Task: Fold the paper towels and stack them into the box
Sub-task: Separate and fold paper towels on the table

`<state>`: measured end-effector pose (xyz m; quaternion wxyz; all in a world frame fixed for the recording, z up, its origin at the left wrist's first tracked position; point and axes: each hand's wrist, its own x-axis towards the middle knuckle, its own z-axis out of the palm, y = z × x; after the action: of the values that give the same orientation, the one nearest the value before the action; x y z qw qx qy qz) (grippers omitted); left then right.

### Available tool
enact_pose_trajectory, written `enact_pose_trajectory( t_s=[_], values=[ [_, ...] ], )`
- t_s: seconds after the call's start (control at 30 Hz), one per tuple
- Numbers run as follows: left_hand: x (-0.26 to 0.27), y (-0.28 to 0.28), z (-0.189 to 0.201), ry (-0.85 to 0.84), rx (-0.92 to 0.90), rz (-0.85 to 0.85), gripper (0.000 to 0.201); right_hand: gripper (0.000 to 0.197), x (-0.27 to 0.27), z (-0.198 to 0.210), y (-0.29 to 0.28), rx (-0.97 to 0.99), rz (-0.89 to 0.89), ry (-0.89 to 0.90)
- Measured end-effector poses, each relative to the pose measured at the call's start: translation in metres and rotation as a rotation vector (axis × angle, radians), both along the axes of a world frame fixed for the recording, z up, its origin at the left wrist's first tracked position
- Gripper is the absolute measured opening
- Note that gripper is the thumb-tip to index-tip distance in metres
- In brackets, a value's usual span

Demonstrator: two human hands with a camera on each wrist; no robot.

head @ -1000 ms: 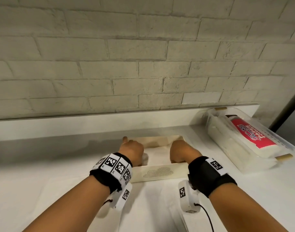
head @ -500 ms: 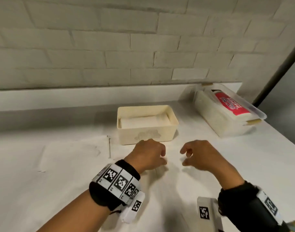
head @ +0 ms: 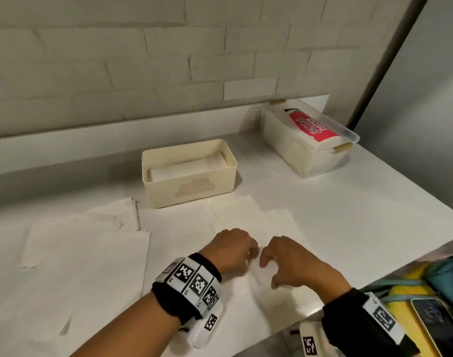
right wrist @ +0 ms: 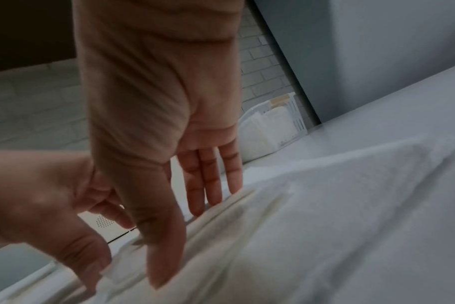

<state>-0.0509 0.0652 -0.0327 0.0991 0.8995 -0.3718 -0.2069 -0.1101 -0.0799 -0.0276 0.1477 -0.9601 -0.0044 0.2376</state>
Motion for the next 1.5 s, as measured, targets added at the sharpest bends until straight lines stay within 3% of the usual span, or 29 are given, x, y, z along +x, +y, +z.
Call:
enact_pose_trajectory(
  t_s=[0.17, 0.33, 0.63, 0.83, 0.93, 1.03, 1.1, 1.17, 1.27, 1.37, 1.5],
  values=[
    [0.002, -0.001, -0.003, -0.026, -0.017, -0.013, 0.024, 0.035, 0.001, -0.002, 0.000, 0.005, 0.038, -0.056],
    [0.007, -0.001, -0.004, 0.052, -0.050, 0.026, 0.013, 0.034, 0.004, 0.000, 0.002, 0.039, 0.028, -0.054],
    [0.015, 0.004, 0.002, 0.184, -0.135, 0.096, 0.017, 0.033, 0.010, 0.014, -0.006, 0.151, -0.017, 0.000],
    [0.021, 0.008, 0.003, 0.212, -0.194, 0.097, 0.019, 0.012, 0.015, 0.022, -0.012, 0.211, -0.067, 0.027],
    [0.023, 0.007, 0.003, 0.201, -0.267, 0.124, 0.016, 0.026, 0.017, 0.024, -0.017, 0.147, -0.061, 0.032],
    [0.026, 0.006, 0.004, 0.195, -0.333, 0.171, 0.011, 0.034, 0.023, 0.025, -0.020, 0.110, -0.064, -0.093],
    [0.027, 0.006, 0.005, 0.174, -0.374, 0.207, 0.011, 0.029, 0.028, 0.030, -0.020, 0.117, -0.098, -0.202],
    [0.028, 0.006, 0.005, 0.085, -0.414, 0.263, 0.015, 0.016, 0.033, 0.038, -0.020, 0.155, -0.154, -0.325],
    [0.027, 0.006, 0.009, -0.105, -0.521, 0.368, 0.025, 0.016, 0.042, 0.055, -0.020, 0.172, -0.245, -0.534],
    [0.021, 0.005, 0.011, -0.072, -0.475, 0.181, 0.031, 0.017, 0.052, 0.075, -0.024, 0.149, -0.338, -0.766],
    [0.007, 0.000, -0.001, 0.118, -0.067, -0.130, 0.045, 0.017, 0.054, 0.106, -0.027, 0.140, -0.378, -0.948]
  ],
)
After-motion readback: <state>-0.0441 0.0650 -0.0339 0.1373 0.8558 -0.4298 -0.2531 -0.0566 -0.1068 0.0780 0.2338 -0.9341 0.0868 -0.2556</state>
